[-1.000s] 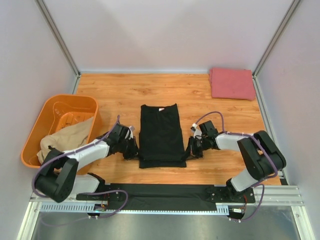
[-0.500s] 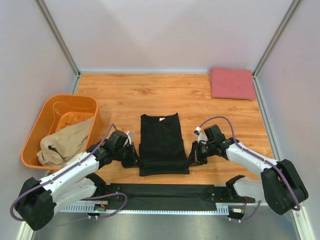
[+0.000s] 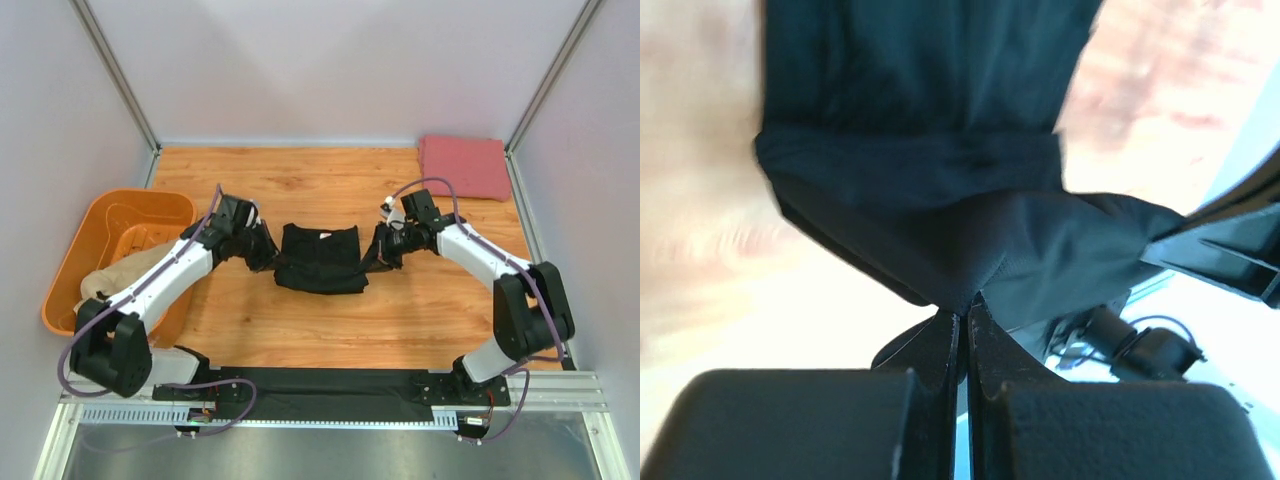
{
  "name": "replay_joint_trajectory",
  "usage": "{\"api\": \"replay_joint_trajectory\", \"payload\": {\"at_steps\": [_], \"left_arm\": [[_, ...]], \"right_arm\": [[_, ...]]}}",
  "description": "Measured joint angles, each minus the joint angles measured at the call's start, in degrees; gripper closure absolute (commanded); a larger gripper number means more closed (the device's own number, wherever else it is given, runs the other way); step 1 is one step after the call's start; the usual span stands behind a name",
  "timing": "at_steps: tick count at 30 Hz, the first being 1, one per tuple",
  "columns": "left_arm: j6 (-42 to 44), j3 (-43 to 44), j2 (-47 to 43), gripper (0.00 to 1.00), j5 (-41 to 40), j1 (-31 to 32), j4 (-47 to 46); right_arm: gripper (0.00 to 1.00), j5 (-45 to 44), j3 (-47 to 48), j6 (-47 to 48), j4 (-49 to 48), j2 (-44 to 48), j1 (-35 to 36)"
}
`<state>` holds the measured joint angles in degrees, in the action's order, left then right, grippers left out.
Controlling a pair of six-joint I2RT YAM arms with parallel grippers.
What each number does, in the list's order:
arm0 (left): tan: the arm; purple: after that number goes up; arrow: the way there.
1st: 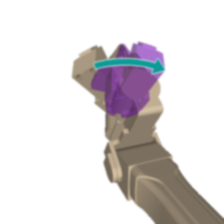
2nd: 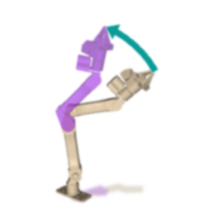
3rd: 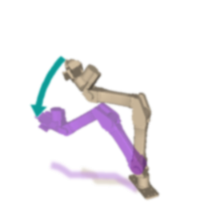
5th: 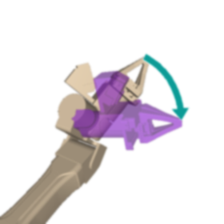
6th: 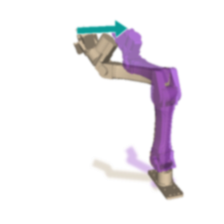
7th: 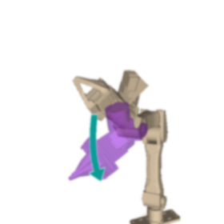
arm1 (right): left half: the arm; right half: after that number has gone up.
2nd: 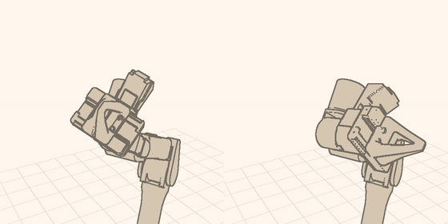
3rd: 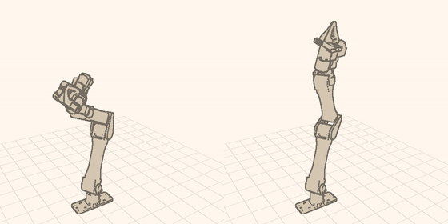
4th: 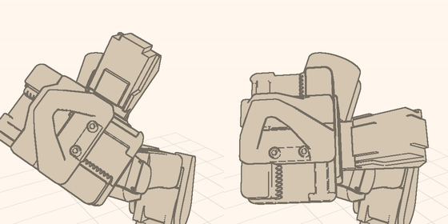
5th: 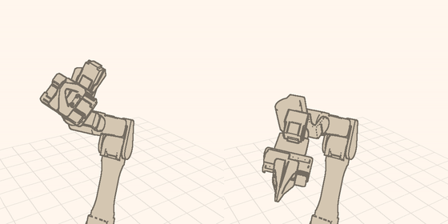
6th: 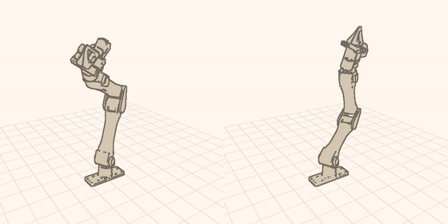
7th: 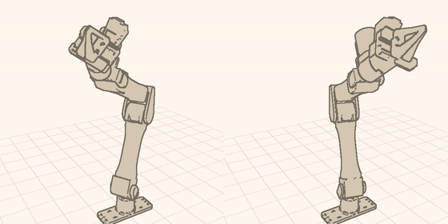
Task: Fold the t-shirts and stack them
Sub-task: Fold the tshirt
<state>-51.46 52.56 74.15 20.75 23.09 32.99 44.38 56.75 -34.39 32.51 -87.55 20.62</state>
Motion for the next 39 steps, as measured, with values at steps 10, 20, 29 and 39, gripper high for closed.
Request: {"api": "replay_joint_trajectory", "payload": {"at_steps": [10, 20, 29, 39], "left_arm": [[5.0, 13.6, 15.3, 1.00, 3.5, -4.6, -0.2], [8.1, 26.7, 31.1, 0.96, 7.6, -8.9, -0.4], [14.4, 48.6, 49.9, 0.62, 5.6, -11.3, 3.8], [21.3, 44.7, 36.8, 0.55, -1.3, -12.0, 5.5]], "right_arm": [[1.00, 2.9, 16.7, 0.7, 3.3, -14.7, -3.2], [0.97, 5.8, 29.5, -0.6, 4.2, -27.7, -5.9], [0.57, 5.6, 43.4, -4.0, 0.1, -43.7, -11.9], [0.48, -3.7, 49.9, 5.0, 11.4, -38.8, -15.6]]}}
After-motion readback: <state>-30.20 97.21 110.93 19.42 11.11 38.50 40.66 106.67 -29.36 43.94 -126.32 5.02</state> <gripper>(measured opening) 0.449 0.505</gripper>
